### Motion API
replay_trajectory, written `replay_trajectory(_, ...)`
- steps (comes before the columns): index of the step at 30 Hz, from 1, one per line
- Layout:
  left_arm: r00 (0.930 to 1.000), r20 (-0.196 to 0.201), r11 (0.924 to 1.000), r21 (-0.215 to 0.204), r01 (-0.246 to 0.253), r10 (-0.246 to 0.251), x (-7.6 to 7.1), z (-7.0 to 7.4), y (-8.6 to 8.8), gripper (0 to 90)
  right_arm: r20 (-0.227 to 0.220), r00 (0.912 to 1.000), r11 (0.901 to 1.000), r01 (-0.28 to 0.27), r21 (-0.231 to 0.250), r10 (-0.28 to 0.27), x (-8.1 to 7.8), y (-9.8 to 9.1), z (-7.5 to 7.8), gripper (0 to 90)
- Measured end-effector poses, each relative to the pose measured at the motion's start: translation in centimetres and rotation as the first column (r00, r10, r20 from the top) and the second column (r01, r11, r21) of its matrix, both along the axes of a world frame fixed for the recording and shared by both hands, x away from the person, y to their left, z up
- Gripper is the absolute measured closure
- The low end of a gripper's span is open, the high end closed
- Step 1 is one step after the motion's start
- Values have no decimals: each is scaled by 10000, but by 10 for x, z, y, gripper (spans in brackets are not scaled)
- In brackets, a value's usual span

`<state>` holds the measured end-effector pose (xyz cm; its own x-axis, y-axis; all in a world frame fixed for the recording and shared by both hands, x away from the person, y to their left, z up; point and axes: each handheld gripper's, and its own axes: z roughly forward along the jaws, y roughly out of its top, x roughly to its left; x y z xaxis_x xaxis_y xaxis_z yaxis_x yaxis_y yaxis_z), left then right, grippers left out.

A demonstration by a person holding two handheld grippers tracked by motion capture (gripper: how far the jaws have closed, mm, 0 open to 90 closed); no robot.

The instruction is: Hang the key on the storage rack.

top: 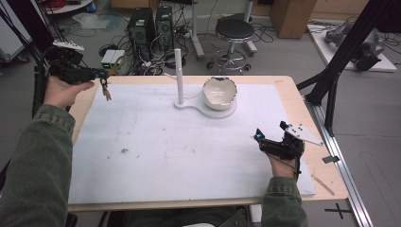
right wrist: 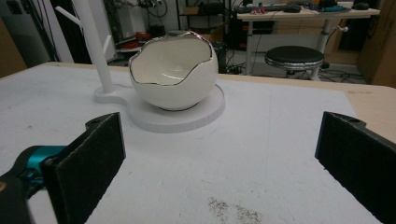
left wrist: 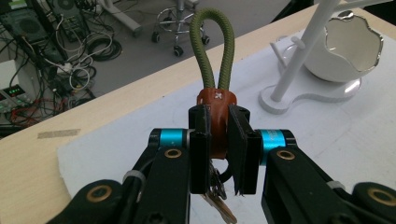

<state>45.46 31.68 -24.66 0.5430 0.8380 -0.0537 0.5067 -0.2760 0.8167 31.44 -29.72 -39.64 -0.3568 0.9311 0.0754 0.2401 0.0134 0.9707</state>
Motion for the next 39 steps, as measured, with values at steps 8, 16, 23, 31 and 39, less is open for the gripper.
replay_trajectory(8,9990,-58,9979,-460,449,-452,1,9,-14,792,41,10000,10000,28,31,-28,0,-2,0,6)
replay_trajectory(16,9966,235,9958,-449,797,-787,1,16,-32,792,5,10000,9999,16,100,-16,0,-3,0,6)
replay_trajectory(23,9945,215,9930,-564,1035,-1024,4,19,-44,792,19,10000,9999,6,137,-6,-1,-3,0,6)
replay_trajectory(31,9932,170,9911,-650,1163,-1154,9,15,-57,792,33,10000,9999,7,110,-7,-1,-4,0,6)
replay_trajectory(39,9908,106,9875,-810,1354,-1350,14,9,-71,792,1,10000,9999,9,150,-9,-1,-4,-1,6)
